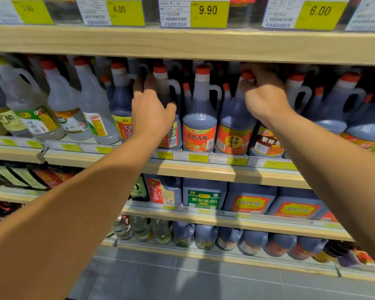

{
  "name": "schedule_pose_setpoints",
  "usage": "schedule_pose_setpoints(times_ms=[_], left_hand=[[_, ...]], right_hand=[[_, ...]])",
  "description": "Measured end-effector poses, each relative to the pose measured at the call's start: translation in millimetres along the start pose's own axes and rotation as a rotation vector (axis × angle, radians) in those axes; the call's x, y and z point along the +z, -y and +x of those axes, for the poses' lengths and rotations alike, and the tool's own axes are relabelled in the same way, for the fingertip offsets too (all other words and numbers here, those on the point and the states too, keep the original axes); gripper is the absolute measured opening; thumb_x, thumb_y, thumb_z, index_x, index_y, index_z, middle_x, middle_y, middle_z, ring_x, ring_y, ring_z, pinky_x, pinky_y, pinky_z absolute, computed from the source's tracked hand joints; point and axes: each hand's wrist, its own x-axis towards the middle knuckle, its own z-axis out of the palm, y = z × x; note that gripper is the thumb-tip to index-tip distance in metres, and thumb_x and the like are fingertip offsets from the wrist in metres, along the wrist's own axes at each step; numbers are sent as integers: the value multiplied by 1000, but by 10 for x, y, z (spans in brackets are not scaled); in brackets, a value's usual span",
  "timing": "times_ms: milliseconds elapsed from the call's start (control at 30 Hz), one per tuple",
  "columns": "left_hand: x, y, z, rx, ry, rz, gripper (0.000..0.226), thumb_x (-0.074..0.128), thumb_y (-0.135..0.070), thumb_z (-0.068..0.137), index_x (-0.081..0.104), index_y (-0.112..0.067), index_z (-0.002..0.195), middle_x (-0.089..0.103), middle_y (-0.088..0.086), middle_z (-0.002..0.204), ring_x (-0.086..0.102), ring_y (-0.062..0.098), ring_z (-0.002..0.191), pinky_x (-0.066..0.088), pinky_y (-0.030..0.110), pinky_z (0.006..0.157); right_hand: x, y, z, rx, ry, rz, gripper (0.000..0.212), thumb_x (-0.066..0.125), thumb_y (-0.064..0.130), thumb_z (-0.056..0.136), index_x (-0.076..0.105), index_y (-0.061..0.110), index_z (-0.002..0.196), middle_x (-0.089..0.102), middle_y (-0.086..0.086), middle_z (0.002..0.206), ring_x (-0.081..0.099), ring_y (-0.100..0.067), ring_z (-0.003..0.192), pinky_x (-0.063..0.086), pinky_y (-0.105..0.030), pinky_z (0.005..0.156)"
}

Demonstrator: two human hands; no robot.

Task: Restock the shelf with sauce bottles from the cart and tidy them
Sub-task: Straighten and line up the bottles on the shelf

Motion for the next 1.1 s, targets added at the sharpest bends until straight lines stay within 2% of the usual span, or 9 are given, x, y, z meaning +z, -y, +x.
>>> schedule_pose_setpoints(times_ms=[100, 200, 333, 500, 633, 767, 867, 1033, 1100], left_hand=[[-80, 33, -83, -5, 7, 33, 47, 63, -29, 85, 49, -4, 123, 45, 17, 127, 47, 36, 113, 42, 39, 87], [-209, 136, -168, 13, 10, 56, 49, 62, -32, 87, 46, -6, 125, 46, 15, 126, 47, 34, 116, 39, 36, 83], [-483, 390, -258, 9, 21, 47, 66, 60, -33, 90, 32, -12, 146, 37, 8, 148, 35, 25, 136, 32, 35, 108], [-866, 831, -239, 1, -9, 55, 64, 61, -30, 90, 34, -14, 146, 40, 7, 146, 38, 24, 134, 31, 34, 107], [-1059, 1140, 2, -17, -30, 79, 65, 62, -32, 90, 35, -14, 146, 42, 8, 144, 41, 25, 131, 34, 35, 105], [-1122, 1373, 316, -13, -24, 88, 63, 63, -36, 89, 40, -9, 141, 48, 13, 137, 46, 29, 124, 39, 39, 100], [-1046, 1479, 531, -18, 5, 75, 50, 63, -36, 88, 49, -2, 123, 56, 17, 119, 52, 33, 110, 40, 38, 82], [-859, 1593, 758, -128, 11, -44, 40, 66, -35, 85, 58, -3, 108, 64, 13, 105, 58, 28, 97, 43, 31, 76], [-810, 1634, 781, -128, 29, -52, 41, 66, -35, 85, 59, -1, 108, 65, 15, 100, 59, 28, 91, 47, 35, 75]], right_hand=[[-37, 113, -219, 82, 58, -222, 32, 45, 29, 93, 59, 7, 112, 61, -24, 116, 55, -42, 106, 44, -41, 86], [-38, 239, -541, 45, -13, -354, 35, 52, 32, 89, 57, 1, 104, 58, -27, 110, 51, -44, 105, 39, -46, 89], [149, 422, -787, -199, -72, -274, 51, 58, 29, 81, 48, 8, 126, 49, -18, 120, 44, -38, 108, 34, -47, 95], [524, 907, -811, -361, 36, -88, 54, 59, 25, 83, 48, 9, 133, 47, -13, 136, 41, -32, 125, 31, -38, 109], [763, 1367, -723, -405, 92, -10, 51, 60, 20, 85, 49, 11, 134, 48, -10, 136, 44, -32, 123, 34, -36, 103], [991, 1773, -549, -368, 109, -191, 37, 56, 28, 91, 50, 10, 122, 56, -19, 118, 53, -40, 108, 43, -43, 82], [1156, 1981, -381, -284, 152, -343, 30, 47, 31, 96, 56, 9, 115, 62, -22, 113, 58, -42, 104, 38, -38, 70], [1425, 2116, -77, -114, 373, -354, 35, 37, 28, 101, 52, 10, 128, 53, -20, 132, 51, -38, 121, 42, -41, 95], [1512, 2148, 50, -50, 338, -363, 38, 37, 31, 101, 45, 15, 135, 47, -18, 138, 46, -37, 126, 37, -39, 100]])
